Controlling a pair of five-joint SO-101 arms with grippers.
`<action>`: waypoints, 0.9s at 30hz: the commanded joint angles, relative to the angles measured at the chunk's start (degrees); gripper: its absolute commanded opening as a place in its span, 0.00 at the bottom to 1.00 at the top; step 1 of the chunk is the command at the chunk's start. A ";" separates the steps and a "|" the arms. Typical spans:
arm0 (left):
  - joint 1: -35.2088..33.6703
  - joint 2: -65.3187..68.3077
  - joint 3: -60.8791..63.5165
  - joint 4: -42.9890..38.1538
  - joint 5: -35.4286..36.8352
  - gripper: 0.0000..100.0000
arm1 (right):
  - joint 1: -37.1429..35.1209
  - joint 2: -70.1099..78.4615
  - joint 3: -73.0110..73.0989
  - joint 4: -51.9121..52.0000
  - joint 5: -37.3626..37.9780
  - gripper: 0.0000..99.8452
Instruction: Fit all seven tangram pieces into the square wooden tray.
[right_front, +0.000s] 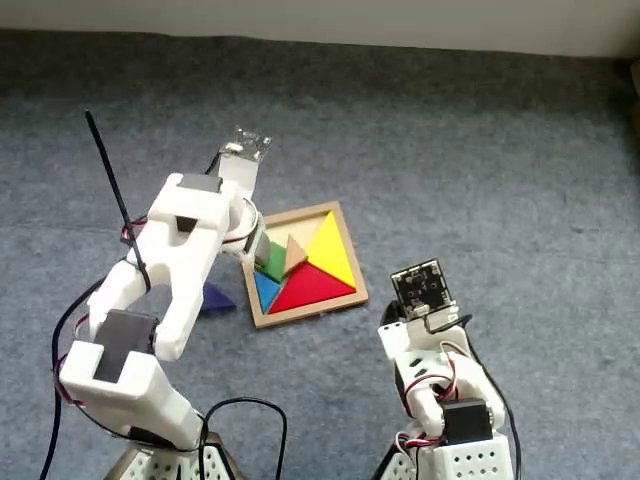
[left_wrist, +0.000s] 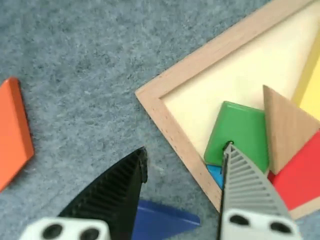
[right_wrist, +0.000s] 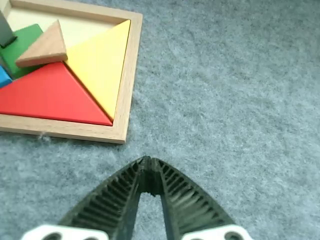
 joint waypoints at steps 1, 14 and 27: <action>0.66 -6.73 2.51 0.53 -0.53 0.24 | 0.75 -0.92 4.62 -0.04 0.70 0.01; 2.15 -16.92 8.84 -3.16 -0.09 0.24 | 0.75 -0.92 4.62 -0.04 0.70 0.01; 10.42 -16.66 10.51 -3.60 -0.09 0.24 | 0.75 -0.92 4.62 -0.04 0.70 0.01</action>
